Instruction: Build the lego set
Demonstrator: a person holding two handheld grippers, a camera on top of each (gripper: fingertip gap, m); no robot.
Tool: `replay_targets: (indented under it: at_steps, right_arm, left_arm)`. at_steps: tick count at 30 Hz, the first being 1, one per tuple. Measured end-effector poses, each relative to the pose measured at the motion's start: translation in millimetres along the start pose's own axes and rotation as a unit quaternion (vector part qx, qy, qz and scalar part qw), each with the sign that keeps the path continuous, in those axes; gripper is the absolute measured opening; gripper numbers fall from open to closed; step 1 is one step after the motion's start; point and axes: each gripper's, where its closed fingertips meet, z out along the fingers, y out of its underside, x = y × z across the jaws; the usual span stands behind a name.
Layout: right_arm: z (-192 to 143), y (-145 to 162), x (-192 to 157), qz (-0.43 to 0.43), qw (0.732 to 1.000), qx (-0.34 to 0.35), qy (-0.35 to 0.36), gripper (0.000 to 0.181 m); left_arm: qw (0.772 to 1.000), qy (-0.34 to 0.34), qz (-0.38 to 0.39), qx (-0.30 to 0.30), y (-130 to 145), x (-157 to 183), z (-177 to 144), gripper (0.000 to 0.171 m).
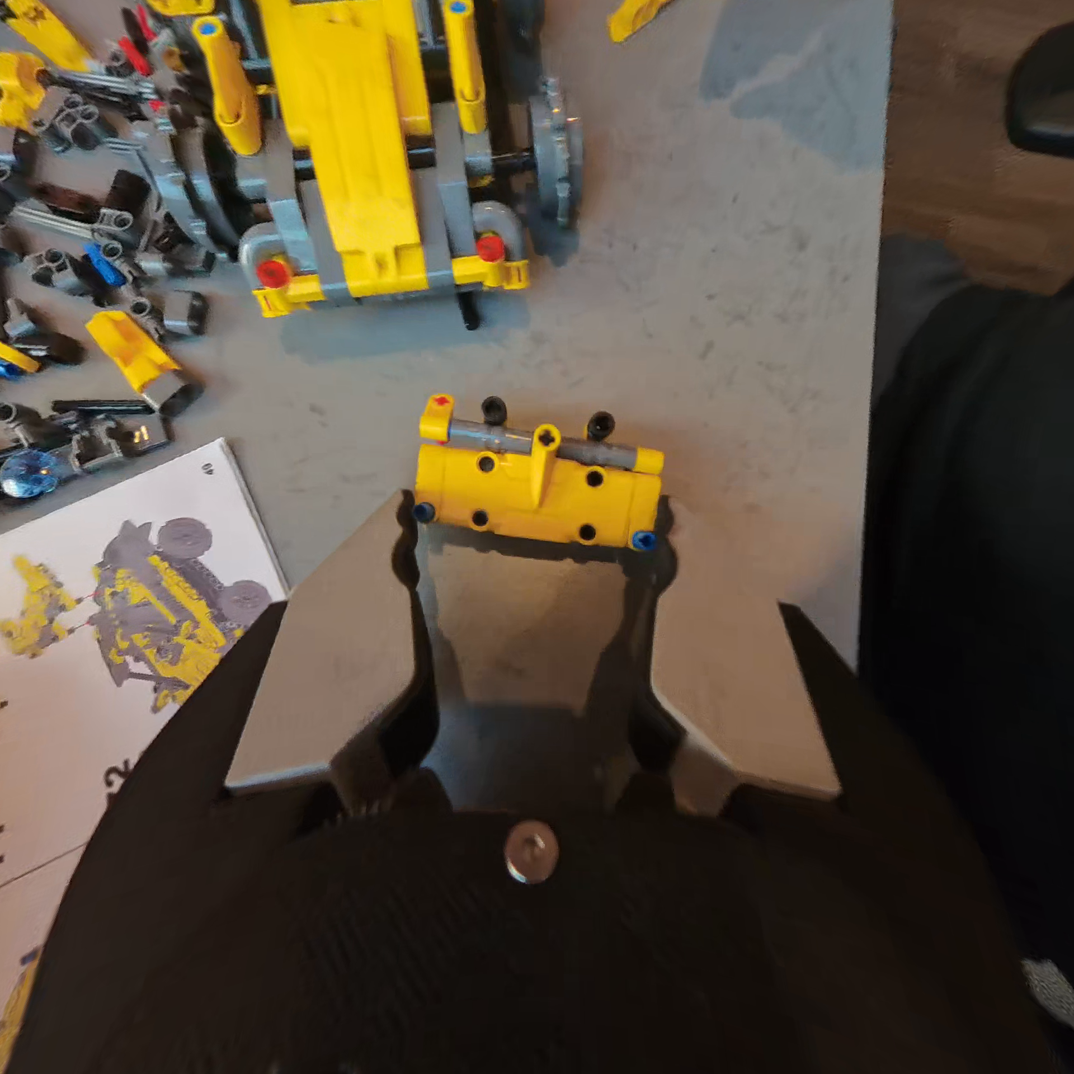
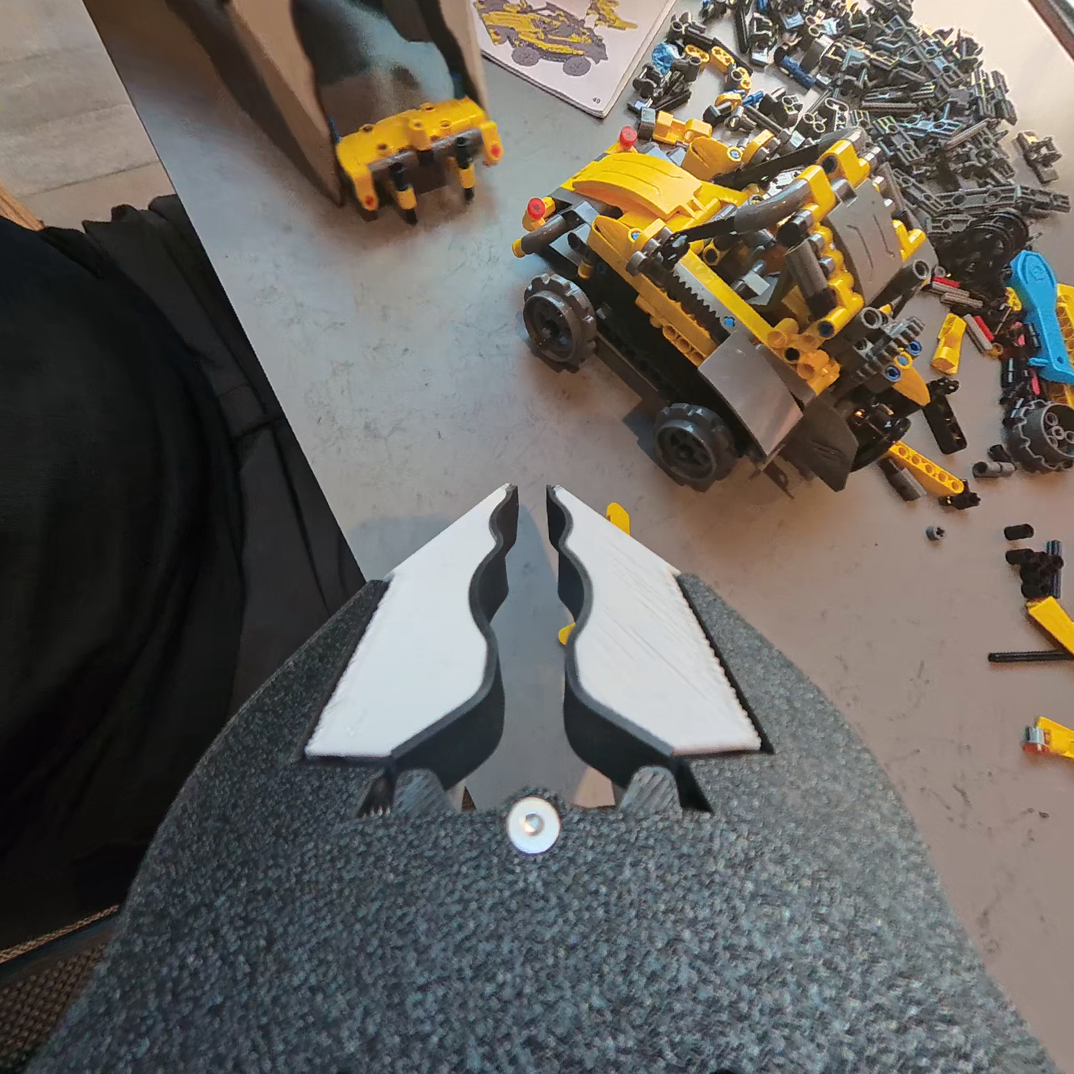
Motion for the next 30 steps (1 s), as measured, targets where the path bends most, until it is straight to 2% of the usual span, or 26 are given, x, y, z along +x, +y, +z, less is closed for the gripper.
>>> replay_targets:
  at_steps: [5, 8, 10, 13, 16, 21, 24, 28, 30]
  right_arm:
    - [0, -9, -8, -0.014, 1.0, 0.012, -0.006, 0.01]
    - [1, -13, -15, -0.034, 0.999, 0.012, -0.009, 0.011]
    - [3, -13, -18, -0.039, 0.999, 0.009, -0.012, 0.013]
    - [5, -16, -23, -0.037, 0.999, 0.015, -0.022, 0.014]
    - [2, -31, -36, -0.045, 0.997, 0.045, -0.043, 0.015]
    - [-12, -69, -62, -0.082, 0.987, 0.123, -0.068, 0.017]
    - [-22, -87, -79, -0.092, 0.978, 0.163, -0.087, 0.017]
    - [-29, -107, -84, -0.108, 0.97, 0.208, -0.067, 0.022]
    - [-31, -113, -95, -0.12, 0.962, 0.228, -0.087, 0.026]
  left_arm:
    - [1.0, -0.009, -0.002, -0.013, -1, -5, 0, 0.078]
    - [0.998, -0.039, 0.048, 0.006, -9, -2, -5, 0.078]
    - [0.993, -0.028, 0.1, 0.053, -24, 16, -13, 0.079]
    - [0.974, 0.035, 0.162, 0.153, -50, 59, -31, 0.079]
    - [0.967, 0.116, 0.139, 0.181, -56, 86, -39, 0.078]
    - [0.942, 0.206, 0.097, 0.245, -71, 108, -55, 0.079]
    - [0.933, 0.23, 0.055, 0.272, -79, 109, -59, 0.079]
    - [0.916, 0.261, 0.011, 0.306, -83, 110, -62, 0.079]
    - [0.909, 0.277, -0.005, 0.312, -82, 112, -62, 0.079]
